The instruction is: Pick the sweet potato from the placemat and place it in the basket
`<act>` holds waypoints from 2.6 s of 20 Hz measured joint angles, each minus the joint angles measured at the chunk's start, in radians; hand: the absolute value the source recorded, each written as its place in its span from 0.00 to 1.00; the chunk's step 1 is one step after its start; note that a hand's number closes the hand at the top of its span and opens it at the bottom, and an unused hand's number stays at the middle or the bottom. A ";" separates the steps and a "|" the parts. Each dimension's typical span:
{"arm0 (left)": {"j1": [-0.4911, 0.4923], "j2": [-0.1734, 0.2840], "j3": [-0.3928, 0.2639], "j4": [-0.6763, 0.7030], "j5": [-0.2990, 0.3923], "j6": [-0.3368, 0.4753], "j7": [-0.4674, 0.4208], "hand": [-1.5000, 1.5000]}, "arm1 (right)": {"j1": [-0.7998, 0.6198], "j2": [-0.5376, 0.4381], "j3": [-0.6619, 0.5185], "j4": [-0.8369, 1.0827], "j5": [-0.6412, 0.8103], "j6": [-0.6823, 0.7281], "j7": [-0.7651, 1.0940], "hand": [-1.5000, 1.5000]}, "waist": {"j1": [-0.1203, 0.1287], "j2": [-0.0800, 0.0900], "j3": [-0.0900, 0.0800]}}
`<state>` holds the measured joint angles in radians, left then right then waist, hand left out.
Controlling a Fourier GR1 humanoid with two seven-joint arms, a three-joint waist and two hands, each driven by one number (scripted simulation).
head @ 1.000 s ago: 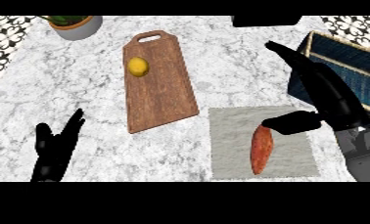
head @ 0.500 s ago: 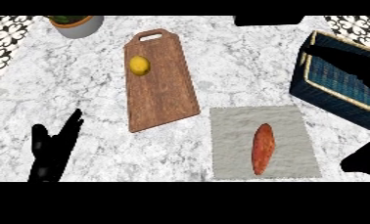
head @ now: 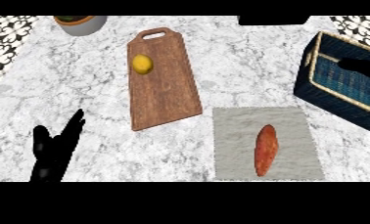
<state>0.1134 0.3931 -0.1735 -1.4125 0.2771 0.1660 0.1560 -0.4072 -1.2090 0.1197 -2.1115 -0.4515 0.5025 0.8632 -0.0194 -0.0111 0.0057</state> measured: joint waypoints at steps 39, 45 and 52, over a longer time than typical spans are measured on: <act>0.004 -0.082 0.057 -0.034 -0.095 -0.054 0.067 0.50 | 0.344 0.573 0.254 0.198 0.874 -0.111 -0.319 0.00 | 0.021 0.005 0.002; 0.000 -0.097 0.065 -0.038 -0.115 -0.060 0.087 0.50 | 0.358 0.640 0.266 0.232 0.947 -0.127 -0.355 0.00 | 0.021 0.005 0.002; 0.012 -0.109 0.079 -0.036 -0.133 -0.079 0.063 0.50 | 0.332 0.701 0.286 0.341 1.032 -0.116 -0.389 0.00 | 0.023 0.005 0.003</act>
<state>0.1252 0.2838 -0.0941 -1.4487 0.1438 0.0870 0.2190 -0.0749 -0.5084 0.4061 -1.7706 0.5805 0.3863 0.4743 0.0032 -0.0059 0.0085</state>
